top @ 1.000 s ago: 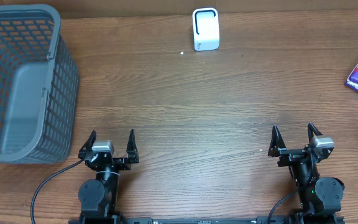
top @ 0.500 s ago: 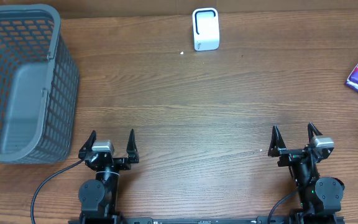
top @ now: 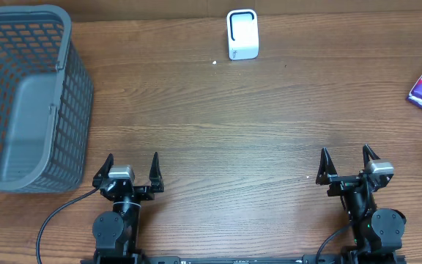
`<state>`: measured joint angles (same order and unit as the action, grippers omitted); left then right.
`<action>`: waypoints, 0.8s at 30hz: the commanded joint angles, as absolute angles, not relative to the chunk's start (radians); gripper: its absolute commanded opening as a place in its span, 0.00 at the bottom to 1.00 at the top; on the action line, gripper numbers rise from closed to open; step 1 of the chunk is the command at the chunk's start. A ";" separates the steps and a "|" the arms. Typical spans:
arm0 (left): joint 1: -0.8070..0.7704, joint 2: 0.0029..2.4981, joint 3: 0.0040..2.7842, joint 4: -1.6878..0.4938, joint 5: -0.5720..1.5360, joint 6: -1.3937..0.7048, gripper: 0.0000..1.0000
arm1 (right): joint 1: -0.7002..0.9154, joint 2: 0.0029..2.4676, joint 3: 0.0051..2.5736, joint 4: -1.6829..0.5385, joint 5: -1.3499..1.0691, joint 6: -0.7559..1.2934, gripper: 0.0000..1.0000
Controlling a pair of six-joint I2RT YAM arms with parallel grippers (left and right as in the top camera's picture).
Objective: Scan the item barcode
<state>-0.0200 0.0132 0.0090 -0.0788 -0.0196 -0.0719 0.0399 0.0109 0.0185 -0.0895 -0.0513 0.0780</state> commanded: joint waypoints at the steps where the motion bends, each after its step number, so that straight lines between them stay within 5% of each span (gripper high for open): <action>1: -0.020 0.004 0.005 -0.077 -0.026 -0.055 1.00 | 0.038 0.003 0.008 -0.082 -0.045 0.078 1.00; 24: -0.020 0.004 0.005 -0.077 -0.026 -0.056 1.00 | 0.038 0.003 0.008 -0.086 -0.005 -0.079 1.00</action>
